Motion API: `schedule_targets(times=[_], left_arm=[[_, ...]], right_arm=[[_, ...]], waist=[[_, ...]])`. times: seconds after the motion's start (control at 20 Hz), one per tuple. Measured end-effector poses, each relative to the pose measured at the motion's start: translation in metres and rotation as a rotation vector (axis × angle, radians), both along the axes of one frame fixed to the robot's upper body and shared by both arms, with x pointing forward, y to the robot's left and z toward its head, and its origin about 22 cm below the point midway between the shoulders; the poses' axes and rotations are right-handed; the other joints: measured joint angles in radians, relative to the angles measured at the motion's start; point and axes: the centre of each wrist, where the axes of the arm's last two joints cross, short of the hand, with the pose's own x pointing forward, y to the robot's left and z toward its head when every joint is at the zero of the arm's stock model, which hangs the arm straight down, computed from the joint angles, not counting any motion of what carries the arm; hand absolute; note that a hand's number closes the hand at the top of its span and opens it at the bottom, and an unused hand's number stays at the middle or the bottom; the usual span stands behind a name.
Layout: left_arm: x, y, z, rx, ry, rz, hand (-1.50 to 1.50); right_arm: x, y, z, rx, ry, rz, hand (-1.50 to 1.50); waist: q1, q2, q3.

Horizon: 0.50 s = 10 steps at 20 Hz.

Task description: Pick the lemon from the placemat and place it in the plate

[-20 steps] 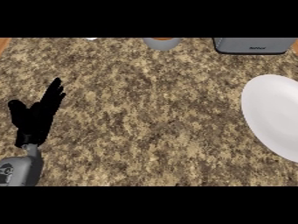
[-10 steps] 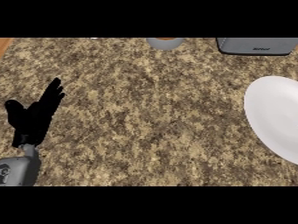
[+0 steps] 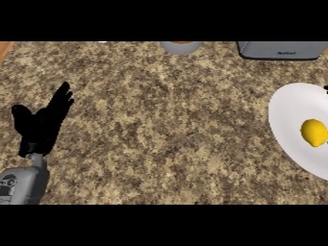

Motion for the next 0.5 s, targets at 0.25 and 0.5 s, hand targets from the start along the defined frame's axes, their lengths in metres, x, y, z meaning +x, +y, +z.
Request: schedule_targets(times=[0.25,0.5], left_arm=[[-0.003,0.005,-0.007,0.011,0.007,0.021,0.00],[-0.009,0.008,-0.010,0.008,0.017,0.033,0.00]], right_arm=[[0.005,0.002,0.012,0.170,-0.099,0.044,-1.50],[0.000,-0.008,0.022,0.333,-0.055,0.017,-1.50]], waist=[[-0.019,-0.007,-0.001],[-0.027,-0.012,-0.002]])
